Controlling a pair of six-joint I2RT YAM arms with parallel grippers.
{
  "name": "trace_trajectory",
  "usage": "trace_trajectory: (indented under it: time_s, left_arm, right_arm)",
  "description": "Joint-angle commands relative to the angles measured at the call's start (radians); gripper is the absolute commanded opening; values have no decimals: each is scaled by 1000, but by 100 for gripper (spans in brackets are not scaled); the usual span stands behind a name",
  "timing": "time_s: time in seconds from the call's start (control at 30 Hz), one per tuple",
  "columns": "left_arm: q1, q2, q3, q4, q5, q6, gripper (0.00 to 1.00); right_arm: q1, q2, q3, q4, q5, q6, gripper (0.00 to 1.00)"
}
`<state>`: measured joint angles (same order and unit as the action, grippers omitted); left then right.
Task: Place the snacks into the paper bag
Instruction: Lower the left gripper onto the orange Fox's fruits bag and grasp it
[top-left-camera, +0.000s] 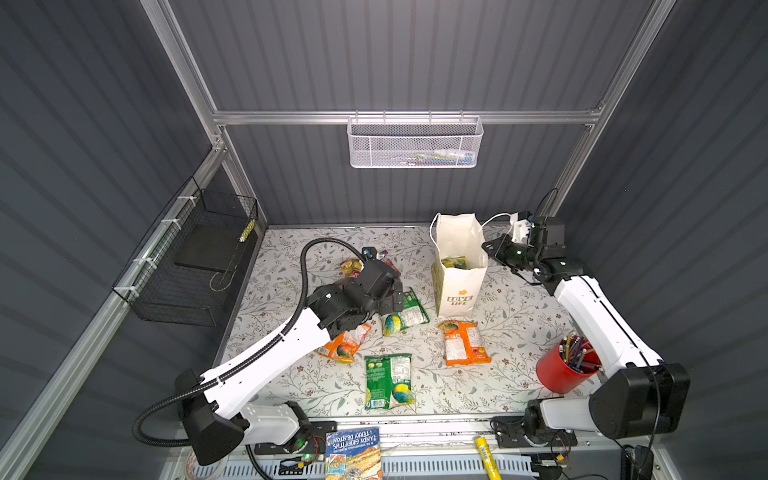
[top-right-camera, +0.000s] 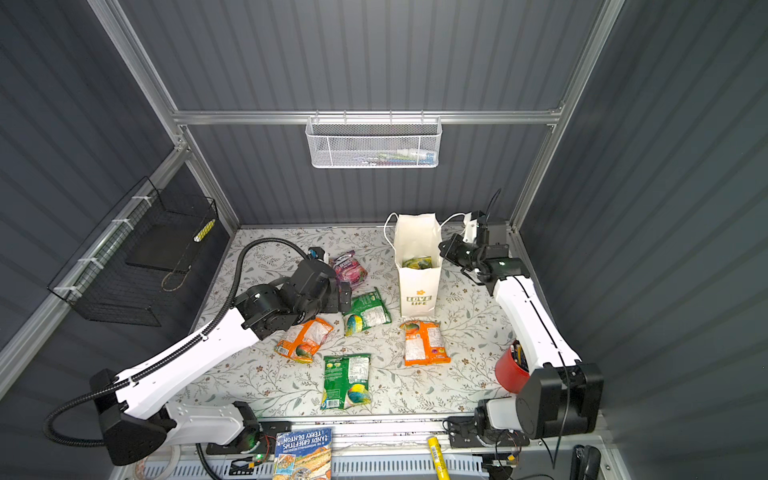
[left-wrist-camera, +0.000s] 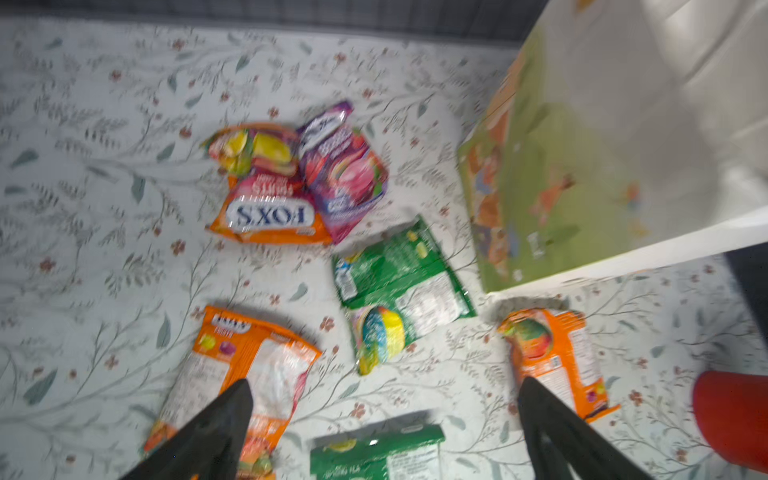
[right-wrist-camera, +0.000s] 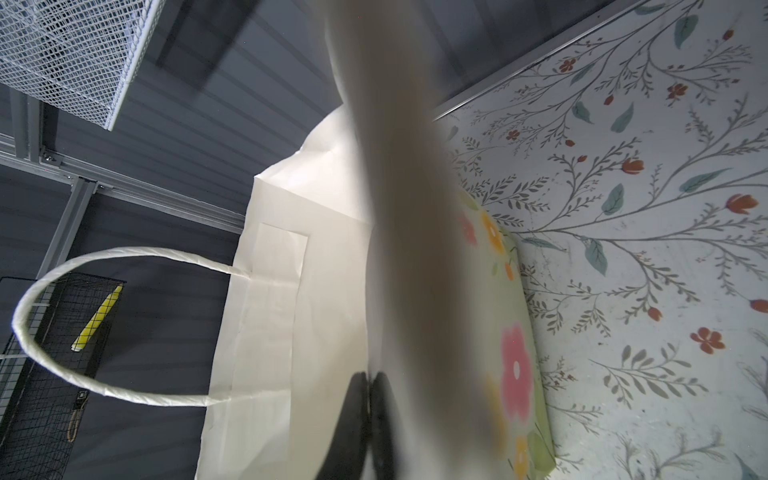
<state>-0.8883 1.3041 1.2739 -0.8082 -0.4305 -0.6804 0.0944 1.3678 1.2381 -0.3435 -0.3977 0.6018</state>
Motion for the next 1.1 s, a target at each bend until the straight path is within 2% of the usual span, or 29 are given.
trace_trajectory:
  time_s: [0.0, 0.23, 0.43, 0.7, 0.9, 1.07]
  left_arm:
    - [14, -36, -94, -117, -7, -165, 100]
    - [99, -79, -353, -51, 109, -310, 100]
    - [177, -86, -440, 19, 160, -329, 100]
    - [265, 37, -408, 20, 185, -288, 100]
    - [270, 145, -349, -22, 161, -262, 100]
    - [272, 201, -359, 0, 158, -247, 100]
  right_arm:
    - [-1, -9, 7, 46, -20, 6, 0]
    - [-5, -7, -2, 55, -38, 17, 0]
    - [-5, -13, -9, 68, -66, 33, 0]
    - [-10, -19, -17, 77, -84, 45, 0]
    - [-15, -32, -26, 83, -92, 53, 0]
    - [-16, -41, -27, 88, -103, 58, 0]
